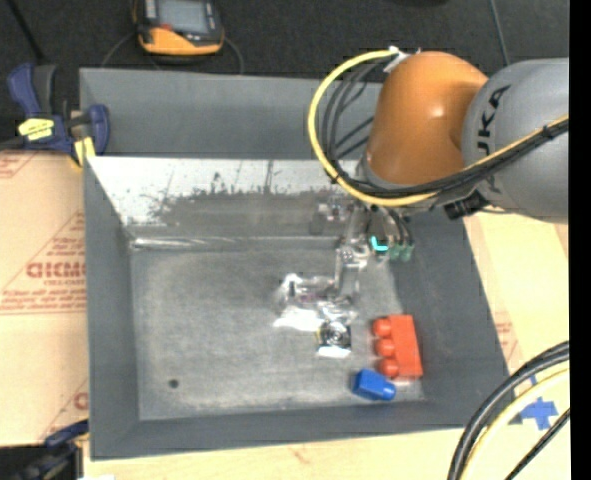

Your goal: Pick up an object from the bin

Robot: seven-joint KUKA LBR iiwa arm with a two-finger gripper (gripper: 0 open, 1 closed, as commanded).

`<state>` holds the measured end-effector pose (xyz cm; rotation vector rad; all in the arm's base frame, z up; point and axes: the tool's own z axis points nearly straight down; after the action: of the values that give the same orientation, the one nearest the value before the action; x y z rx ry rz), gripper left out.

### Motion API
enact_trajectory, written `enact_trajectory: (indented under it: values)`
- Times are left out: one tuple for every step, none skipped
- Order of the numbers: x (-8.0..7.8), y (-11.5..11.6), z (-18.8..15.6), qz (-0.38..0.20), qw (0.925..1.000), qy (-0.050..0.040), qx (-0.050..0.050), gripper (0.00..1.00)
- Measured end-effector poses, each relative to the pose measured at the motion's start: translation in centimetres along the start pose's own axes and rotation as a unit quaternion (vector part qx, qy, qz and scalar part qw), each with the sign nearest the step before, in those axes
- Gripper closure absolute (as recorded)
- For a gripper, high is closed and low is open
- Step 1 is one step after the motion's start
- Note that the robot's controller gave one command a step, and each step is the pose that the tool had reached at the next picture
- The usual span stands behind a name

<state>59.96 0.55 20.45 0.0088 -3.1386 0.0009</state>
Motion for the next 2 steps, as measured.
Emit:
enact_trajectory:
  values:
    - [0.2, -1.6, 13.7, 0.181, 0.9834, -0.0006, -0.001, 0.0]
    - [-2.1, 1.5, 10.3, 0.254, 0.9672, -0.0035, -0.002, 0.0]
